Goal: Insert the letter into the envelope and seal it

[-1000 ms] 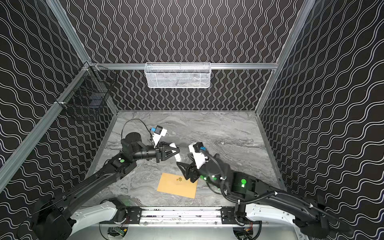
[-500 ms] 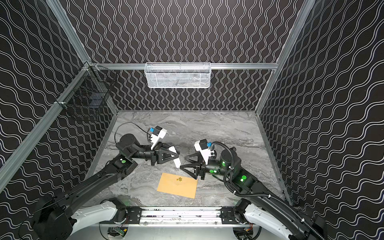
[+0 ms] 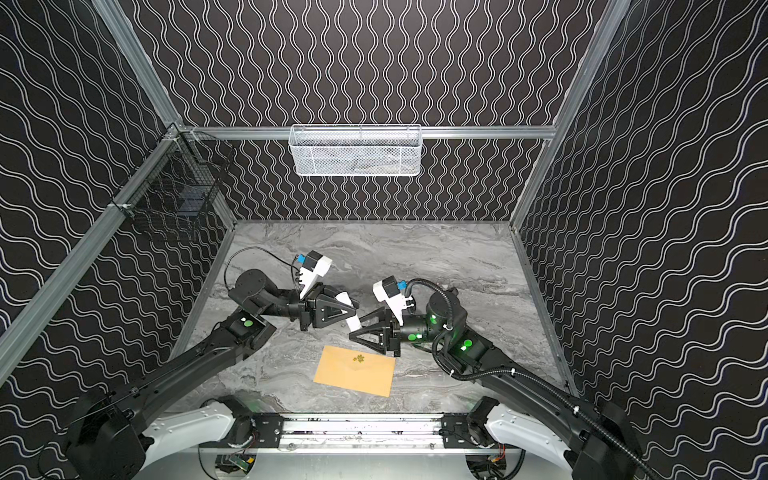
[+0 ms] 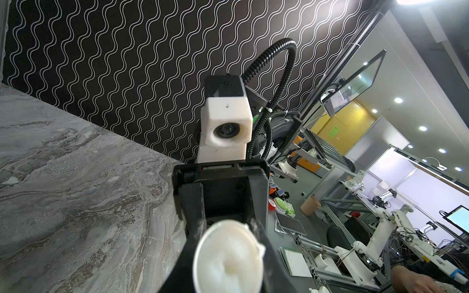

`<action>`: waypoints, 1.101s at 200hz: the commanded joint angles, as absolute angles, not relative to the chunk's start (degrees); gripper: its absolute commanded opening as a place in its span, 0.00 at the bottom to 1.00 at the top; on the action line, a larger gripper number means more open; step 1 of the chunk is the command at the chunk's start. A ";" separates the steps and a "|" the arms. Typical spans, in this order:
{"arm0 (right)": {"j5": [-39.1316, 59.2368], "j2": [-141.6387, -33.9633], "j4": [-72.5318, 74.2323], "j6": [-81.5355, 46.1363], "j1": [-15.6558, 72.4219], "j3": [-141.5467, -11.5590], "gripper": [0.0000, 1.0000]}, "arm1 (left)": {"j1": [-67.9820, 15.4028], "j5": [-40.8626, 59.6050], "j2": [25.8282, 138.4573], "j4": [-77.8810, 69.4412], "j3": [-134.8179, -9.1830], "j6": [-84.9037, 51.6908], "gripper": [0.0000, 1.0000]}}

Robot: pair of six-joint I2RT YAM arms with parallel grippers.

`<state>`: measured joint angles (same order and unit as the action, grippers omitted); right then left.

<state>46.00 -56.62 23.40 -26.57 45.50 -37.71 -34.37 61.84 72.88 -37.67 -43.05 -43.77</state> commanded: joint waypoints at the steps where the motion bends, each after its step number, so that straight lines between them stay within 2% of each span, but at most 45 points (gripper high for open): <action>1: 47.65 -57.39 26.97 -27.01 46.22 -38.99 0.35 | -34.43 60.96 72.72 -38.11 -43.36 -43.22 0.00; 52: 43.48 -55.25 22.45 -24.94 47.07 -39.66 0.21 | -34.39 58.94 71.85 -32.54 -44.05 -39.40 0.00; 76: 35.43 -54.37 14.67 -21.85 49.75 -42.37 0.16 | -34.48 57.14 71.64 -28.96 -44.69 -37.40 0.00; 96: 22.38 -53.95 6.81 -19.48 54.33 -45.75 0.13 | -34.51 54.87 71.03 -24.45 -45.33 -34.50 0.00; 126: -6.51 -54.86 -3.73 -18.15 64.78 -51.40 0.07 | -34.47 51.25 70.74 -19.94 -45.84 -31.77 0.00; 143: -18.47 -56.75 -7.44 -19.81 69.21 -54.44 0.05 | -34.46 49.44 70.79 -17.71 -46.10 -30.43 0.00; 173: -35.99 -61.75 -13.53 -23.69 76.29 -60.16 0.06 | -34.47 46.75 70.57 -16.00 -45.96 -29.61 0.00; 198: -41.42 -64.66 -14.59 -25.22 79.52 -62.30 0.12 | -34.39 45.12 70.19 -14.31 -45.86 -28.64 0.00; 220: -40.96 -65.10 -14.04 -25.33 80.29 -62.52 0.20 | -34.28 44.72 69.57 -13.86 -45.44 -28.32 0.00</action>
<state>-35.86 -65.01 -19.59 -23.05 79.42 -61.25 -34.52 51.99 69.58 -18.50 -46.02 -32.42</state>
